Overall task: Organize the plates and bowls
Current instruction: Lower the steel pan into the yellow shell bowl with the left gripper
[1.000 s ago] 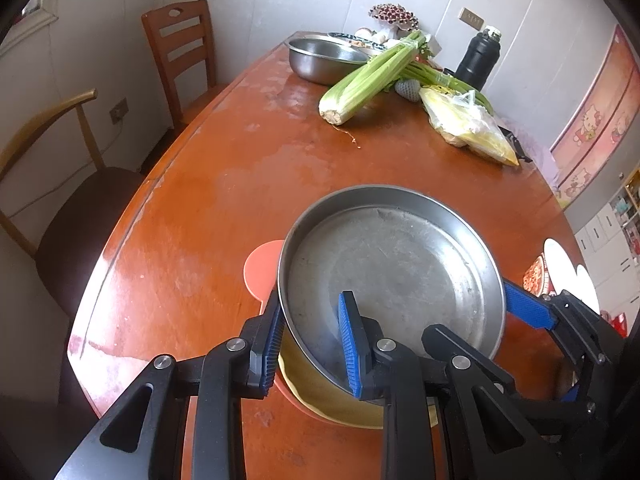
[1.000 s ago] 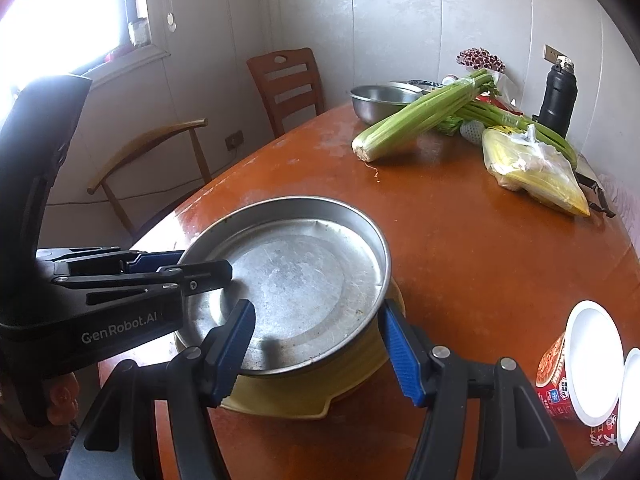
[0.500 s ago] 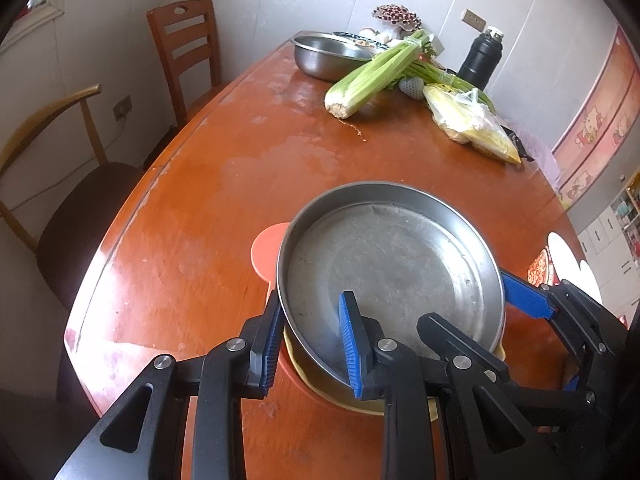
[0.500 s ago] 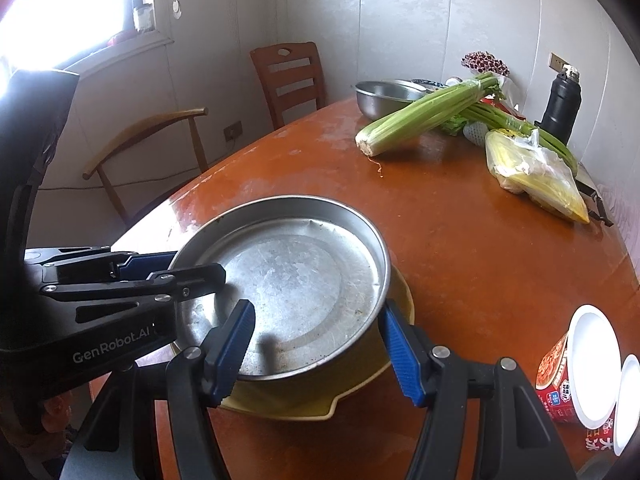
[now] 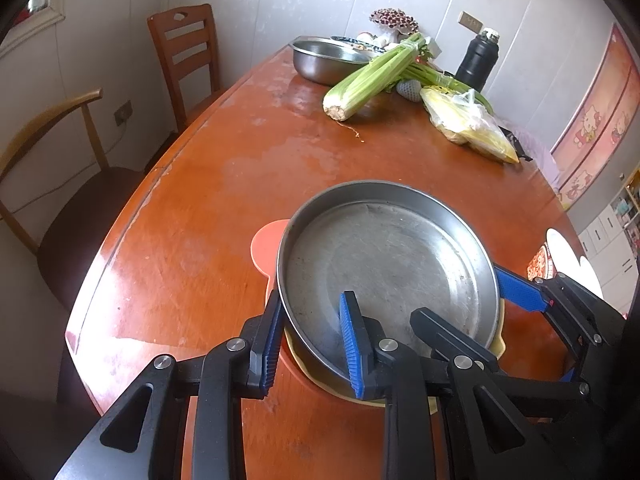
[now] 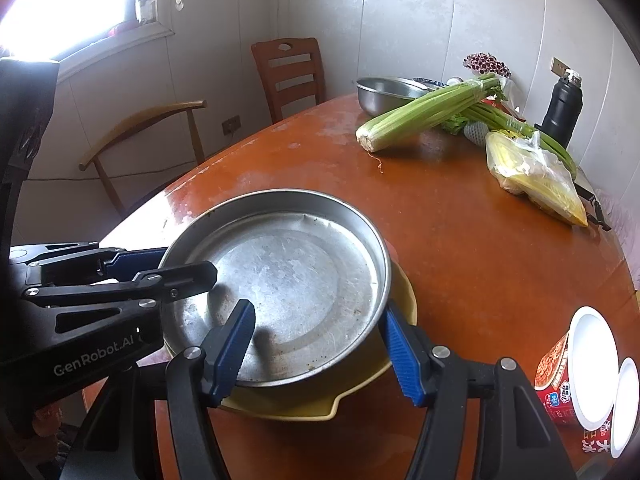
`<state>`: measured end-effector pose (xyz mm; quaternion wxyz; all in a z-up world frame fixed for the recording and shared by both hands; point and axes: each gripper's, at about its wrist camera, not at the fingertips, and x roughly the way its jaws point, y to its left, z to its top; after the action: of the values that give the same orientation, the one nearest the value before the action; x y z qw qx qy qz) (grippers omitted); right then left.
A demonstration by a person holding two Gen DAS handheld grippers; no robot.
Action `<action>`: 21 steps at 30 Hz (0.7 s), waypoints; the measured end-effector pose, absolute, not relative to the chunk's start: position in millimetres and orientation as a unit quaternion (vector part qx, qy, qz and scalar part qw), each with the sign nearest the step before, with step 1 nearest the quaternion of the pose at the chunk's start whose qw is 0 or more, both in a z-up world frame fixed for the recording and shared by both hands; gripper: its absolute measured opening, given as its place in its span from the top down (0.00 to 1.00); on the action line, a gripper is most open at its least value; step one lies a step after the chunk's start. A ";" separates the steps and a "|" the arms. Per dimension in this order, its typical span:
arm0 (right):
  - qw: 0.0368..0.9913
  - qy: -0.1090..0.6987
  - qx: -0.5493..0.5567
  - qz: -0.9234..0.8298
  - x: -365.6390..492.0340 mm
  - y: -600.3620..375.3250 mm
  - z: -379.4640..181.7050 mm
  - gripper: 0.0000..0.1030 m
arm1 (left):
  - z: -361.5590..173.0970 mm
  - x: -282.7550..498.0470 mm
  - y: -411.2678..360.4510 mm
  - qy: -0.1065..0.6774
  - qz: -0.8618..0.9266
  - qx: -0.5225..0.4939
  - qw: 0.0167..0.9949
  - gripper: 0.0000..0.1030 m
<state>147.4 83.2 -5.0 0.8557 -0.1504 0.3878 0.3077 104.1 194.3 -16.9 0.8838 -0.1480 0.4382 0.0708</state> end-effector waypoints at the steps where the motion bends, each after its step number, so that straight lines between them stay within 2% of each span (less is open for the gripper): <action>1: 0.856 0.387 -0.151 0.308 147.1 83.0 -5.4 0.38 | -16.5 104.1 193.1 0.438 0.072 -0.146 0.884 0.72; 21: 0.855 0.386 -0.150 0.311 147.6 78.5 -6.4 0.38 | -17.3 100.0 194.9 0.436 0.066 -0.148 0.885 0.72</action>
<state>147.6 78.5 -6.4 0.8555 -0.1498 0.3857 0.3114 100.0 194.9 -17.3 0.8852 -0.1485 0.4359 0.0658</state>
